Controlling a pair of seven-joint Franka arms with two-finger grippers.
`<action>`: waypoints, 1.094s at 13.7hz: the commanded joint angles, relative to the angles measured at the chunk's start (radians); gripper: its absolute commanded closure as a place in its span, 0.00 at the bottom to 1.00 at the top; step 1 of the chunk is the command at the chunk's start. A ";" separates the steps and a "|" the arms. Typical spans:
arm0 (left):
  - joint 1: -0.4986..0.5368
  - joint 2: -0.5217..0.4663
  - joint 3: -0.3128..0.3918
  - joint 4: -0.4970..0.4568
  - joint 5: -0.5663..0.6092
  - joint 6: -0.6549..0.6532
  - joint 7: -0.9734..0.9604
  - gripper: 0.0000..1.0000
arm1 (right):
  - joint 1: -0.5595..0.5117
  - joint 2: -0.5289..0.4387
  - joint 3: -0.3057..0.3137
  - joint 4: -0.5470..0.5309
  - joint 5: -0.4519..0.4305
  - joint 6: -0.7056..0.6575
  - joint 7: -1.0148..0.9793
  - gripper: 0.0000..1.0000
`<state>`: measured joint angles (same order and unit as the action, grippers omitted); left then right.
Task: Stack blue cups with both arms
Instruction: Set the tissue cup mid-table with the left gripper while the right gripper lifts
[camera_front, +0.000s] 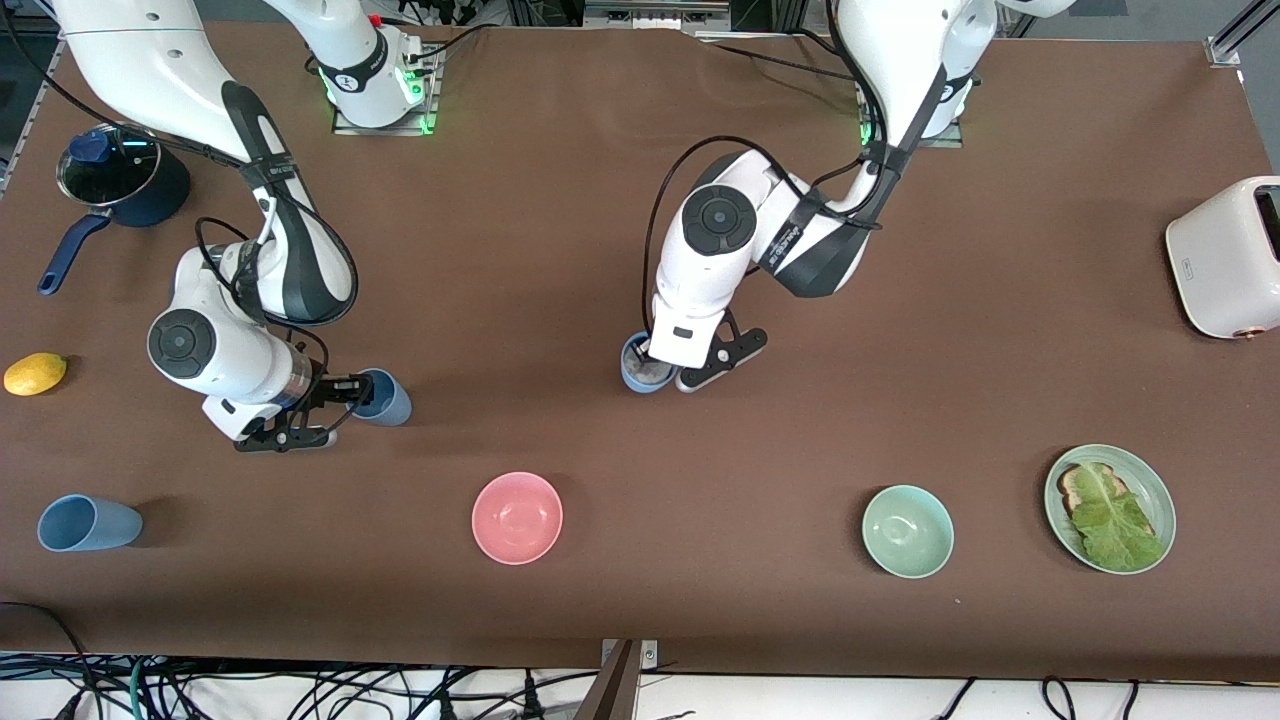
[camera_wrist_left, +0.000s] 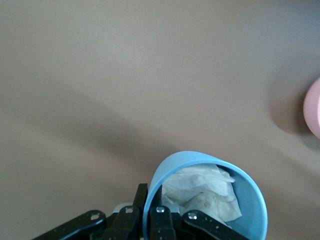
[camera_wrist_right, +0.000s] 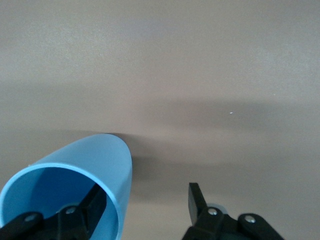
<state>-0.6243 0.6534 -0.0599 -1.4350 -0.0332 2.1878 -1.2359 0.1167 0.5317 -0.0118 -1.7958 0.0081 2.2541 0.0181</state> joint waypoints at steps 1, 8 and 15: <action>-0.017 0.018 0.015 -0.028 0.042 0.071 -0.025 1.00 | -0.005 -0.001 0.009 -0.001 0.018 0.007 -0.007 0.36; -0.015 0.075 0.023 -0.074 0.045 0.190 -0.020 1.00 | -0.005 -0.009 0.027 0.001 0.018 -0.004 0.002 0.59; -0.014 0.097 0.026 -0.084 0.045 0.228 -0.002 0.63 | -0.005 -0.012 0.027 0.001 0.018 -0.005 0.000 0.92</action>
<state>-0.6271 0.7478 -0.0494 -1.5121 -0.0103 2.3980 -1.2365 0.1177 0.5315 0.0088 -1.7933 0.0085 2.2540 0.0220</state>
